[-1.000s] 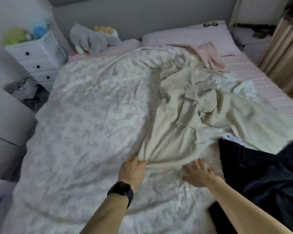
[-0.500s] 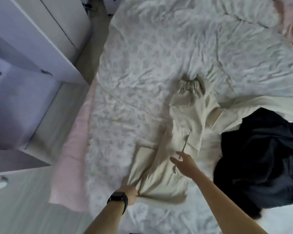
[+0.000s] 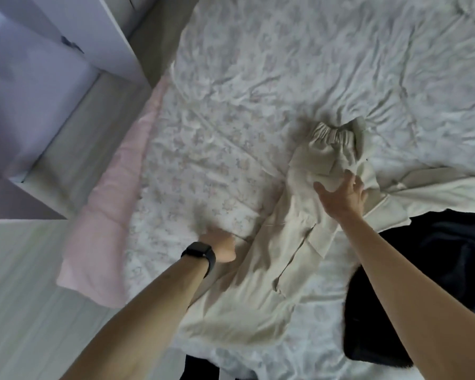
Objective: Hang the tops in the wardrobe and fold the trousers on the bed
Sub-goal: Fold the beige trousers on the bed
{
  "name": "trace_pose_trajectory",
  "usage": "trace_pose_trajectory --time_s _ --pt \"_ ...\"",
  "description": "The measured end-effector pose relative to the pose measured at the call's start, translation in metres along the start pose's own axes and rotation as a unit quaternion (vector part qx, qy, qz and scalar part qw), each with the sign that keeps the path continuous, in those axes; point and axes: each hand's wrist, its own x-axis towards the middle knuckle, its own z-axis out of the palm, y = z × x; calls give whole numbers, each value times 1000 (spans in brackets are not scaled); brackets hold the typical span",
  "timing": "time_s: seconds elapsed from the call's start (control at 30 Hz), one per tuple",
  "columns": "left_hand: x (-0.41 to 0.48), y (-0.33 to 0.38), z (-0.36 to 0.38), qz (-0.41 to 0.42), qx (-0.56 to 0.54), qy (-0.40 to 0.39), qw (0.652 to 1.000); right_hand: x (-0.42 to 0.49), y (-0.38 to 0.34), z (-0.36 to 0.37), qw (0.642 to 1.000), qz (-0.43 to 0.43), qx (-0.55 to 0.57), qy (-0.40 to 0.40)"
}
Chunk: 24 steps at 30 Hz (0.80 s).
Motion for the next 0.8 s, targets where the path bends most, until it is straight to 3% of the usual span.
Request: trace_pose_trajectory --time_s 0.13,0.27,0.37,0.47,0.53,0.63,0.7,0.8 --pt "33 36 -51 68 -131 88 985 54 -14 0 997 55 2 -46" --pt "44 72 -90 141 -285 176 932 28 -10 11 990 35 134 -25" --pt "40 95 -102 145 -449 166 866 -35 2 18 969 7 239 -62" --pt "34 116 -101 170 -497 126 842 -100 21 18 962 -4 266 -55" --pt "26 126 -92 181 -476 89 856 -136 30 20 963 -13 257 -81" --pt "5 133 -60 152 -390 39 907 -184 47 17 962 -19 229 -150" --pt "-4 126 -36 145 -364 72 917 -205 62 13 957 -34 222 -182" --pt "-32 119 -16 161 -341 121 918 -224 79 -15 936 46 313 -157"
